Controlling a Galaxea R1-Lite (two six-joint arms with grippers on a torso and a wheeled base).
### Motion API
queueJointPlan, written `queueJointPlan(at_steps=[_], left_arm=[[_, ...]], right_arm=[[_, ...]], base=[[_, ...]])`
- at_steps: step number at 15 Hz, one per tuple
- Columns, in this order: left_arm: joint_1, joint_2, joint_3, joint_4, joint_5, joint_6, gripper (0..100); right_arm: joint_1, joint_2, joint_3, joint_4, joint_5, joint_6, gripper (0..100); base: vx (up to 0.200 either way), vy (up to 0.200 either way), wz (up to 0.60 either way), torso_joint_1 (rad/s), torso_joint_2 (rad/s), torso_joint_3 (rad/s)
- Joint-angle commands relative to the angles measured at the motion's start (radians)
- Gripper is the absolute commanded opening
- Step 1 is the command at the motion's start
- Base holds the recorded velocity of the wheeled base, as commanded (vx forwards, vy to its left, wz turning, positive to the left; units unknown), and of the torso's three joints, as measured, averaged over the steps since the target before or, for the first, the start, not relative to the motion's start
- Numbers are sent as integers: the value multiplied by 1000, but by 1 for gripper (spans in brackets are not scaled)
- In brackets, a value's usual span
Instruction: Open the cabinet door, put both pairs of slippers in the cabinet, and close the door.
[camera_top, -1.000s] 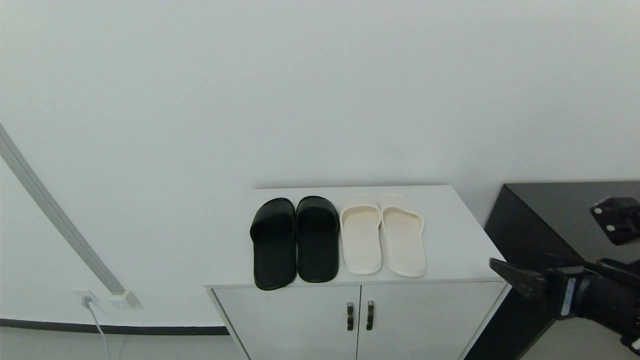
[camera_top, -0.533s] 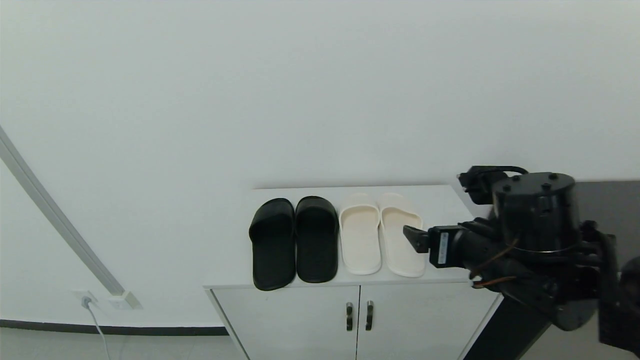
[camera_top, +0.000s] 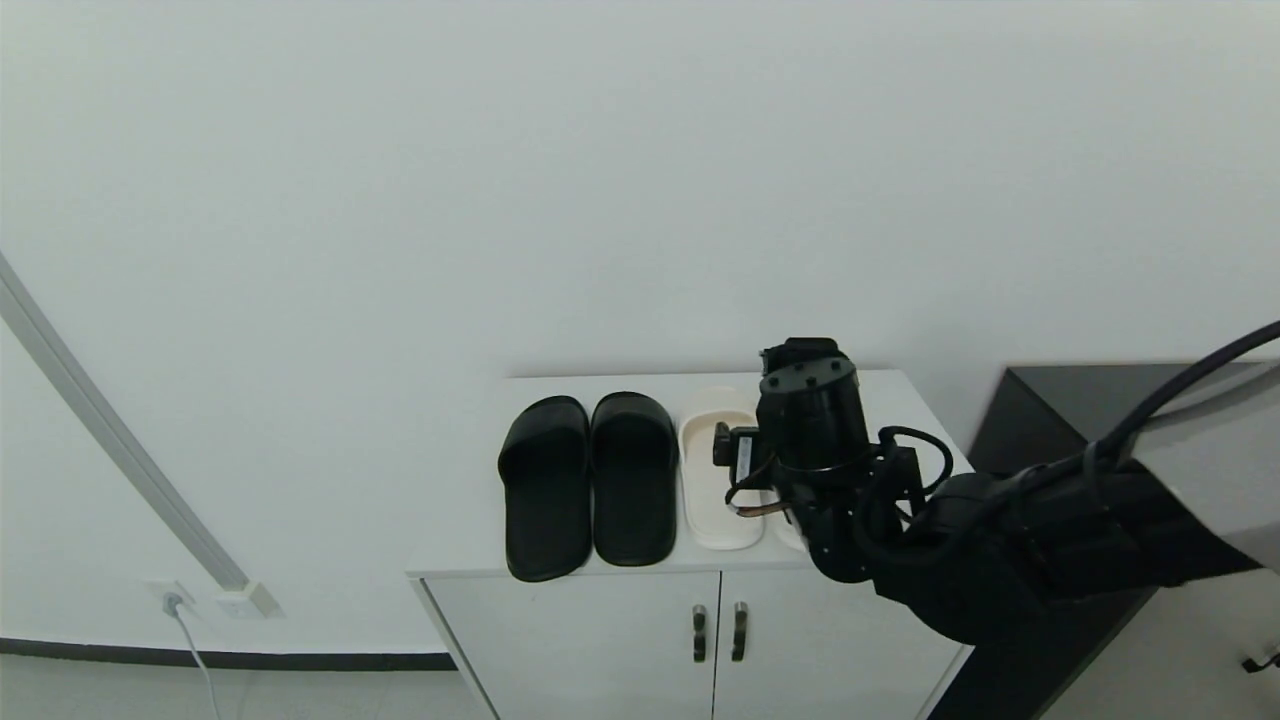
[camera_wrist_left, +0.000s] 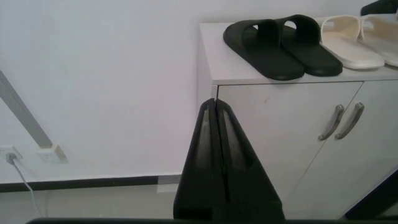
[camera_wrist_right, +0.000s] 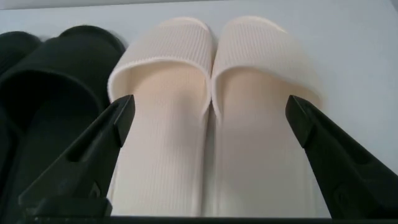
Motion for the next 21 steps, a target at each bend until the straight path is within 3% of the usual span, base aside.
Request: queueJointPlan(at_steps=[1,16,17,21], left_arm=[[0,0,0,0,0,0,0],[0,0,0,0,0,-2,0],[0,0,0,0,0,-2,0],[0,0,0,0,0,-2,0]], right_arm=[[-15,105,-52,-8,-16,-2,100],[-110,283,-278,-58,17,-75,100],[-111,284,-279,-58,17,-77,0],[-111,283,-279,-58,33,-88,0]], base=[[0,0,0,0,0,0],[0,0,0,0,0,0],[0,0,0,0,0,0],[0,0,0,0,0,0]])
